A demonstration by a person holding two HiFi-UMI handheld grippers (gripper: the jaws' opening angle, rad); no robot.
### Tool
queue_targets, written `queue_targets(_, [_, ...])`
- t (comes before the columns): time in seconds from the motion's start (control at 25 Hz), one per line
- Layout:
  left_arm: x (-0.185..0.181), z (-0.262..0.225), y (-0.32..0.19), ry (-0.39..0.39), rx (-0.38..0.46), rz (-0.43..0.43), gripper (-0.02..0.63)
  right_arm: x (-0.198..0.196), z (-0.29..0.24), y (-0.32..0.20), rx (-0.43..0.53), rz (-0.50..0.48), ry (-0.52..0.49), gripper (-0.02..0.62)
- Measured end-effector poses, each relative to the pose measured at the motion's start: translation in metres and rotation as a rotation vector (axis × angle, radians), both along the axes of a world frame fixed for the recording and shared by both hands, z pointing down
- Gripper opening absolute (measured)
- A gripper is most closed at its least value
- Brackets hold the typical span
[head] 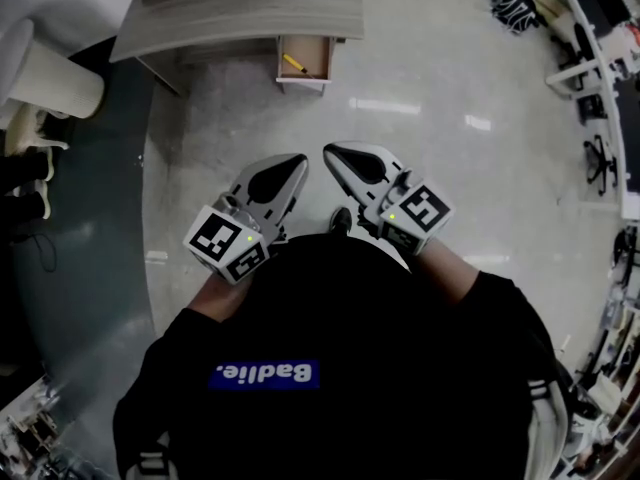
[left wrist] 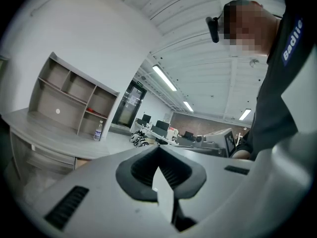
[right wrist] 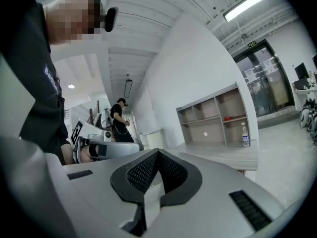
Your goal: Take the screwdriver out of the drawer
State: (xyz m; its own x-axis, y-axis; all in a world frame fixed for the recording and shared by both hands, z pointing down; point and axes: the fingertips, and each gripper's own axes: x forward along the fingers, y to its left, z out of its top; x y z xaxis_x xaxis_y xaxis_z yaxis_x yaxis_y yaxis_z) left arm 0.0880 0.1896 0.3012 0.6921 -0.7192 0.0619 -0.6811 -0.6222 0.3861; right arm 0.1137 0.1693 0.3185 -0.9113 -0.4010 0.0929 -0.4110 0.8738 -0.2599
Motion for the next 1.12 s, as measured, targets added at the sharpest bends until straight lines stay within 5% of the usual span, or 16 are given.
queue_targets(0.76, [0.04, 0.0, -0.038, -0.017, 0.0, -0.164, -0.005, 0.049, 0.011, -0.049, -0.012, -0.095, -0.013, 0.031])
queue_targets(1.12, [0.018, 0.012, -0.07, -0.008, -0.001, -0.176, -0.005, 0.032, 0.027, -0.083, -0.015, -0.089, 0.009, 0.031])
